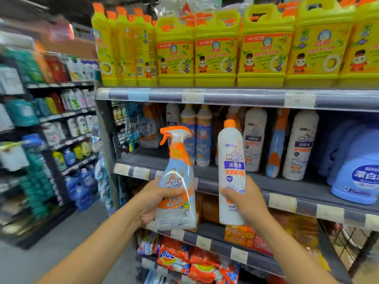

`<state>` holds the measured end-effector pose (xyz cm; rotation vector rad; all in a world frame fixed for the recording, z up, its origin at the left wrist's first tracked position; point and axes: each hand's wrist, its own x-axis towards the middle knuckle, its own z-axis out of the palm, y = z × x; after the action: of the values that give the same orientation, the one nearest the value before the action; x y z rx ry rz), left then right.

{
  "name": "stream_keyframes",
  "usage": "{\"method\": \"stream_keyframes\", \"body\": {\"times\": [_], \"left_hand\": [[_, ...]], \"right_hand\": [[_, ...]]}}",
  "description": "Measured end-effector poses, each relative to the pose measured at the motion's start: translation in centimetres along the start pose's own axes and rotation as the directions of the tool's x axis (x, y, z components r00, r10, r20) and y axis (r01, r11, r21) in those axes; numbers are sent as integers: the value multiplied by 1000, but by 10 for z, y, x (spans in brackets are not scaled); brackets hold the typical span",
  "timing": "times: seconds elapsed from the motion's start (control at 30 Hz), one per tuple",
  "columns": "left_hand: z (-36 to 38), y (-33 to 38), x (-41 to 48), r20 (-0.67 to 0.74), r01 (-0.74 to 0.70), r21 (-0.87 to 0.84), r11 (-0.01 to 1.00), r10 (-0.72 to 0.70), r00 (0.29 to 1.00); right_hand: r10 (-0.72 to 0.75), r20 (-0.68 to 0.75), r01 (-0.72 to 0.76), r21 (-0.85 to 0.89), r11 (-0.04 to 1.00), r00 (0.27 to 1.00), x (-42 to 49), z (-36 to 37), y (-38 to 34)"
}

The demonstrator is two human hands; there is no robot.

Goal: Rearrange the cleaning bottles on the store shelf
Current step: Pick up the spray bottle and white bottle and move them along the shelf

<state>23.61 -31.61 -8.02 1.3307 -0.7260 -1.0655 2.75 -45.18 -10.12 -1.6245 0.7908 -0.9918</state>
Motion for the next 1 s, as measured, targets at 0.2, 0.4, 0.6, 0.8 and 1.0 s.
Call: {"method": "stream_keyframes", "body": {"times": [0.2, 0.4, 0.6, 0.8, 1.0], "left_hand": [[-50, 3, -32, -115, -21, -67, 998, 13, 993], [-97, 27, -19, -194, -50, -14, 999, 46, 980], [-146, 56, 36, -214, -68, 34, 997, 74, 974], [-186, 82, 101, -123, -48, 27, 999, 51, 991], [-215, 89, 153, -76, -110, 80, 991, 116, 990]], "right_hand": [[41, 174, -62, 116, 991, 984, -21, 41, -5], [62, 291, -105, 134, 985, 955, -13, 79, -16], [98, 299, -145, 139, 980, 949, 24, 136, -25], [124, 230, -155, 125, 980, 965, 70, 189, -32], [159, 161, -179, 119, 977, 974, 115, 228, -37]]}}
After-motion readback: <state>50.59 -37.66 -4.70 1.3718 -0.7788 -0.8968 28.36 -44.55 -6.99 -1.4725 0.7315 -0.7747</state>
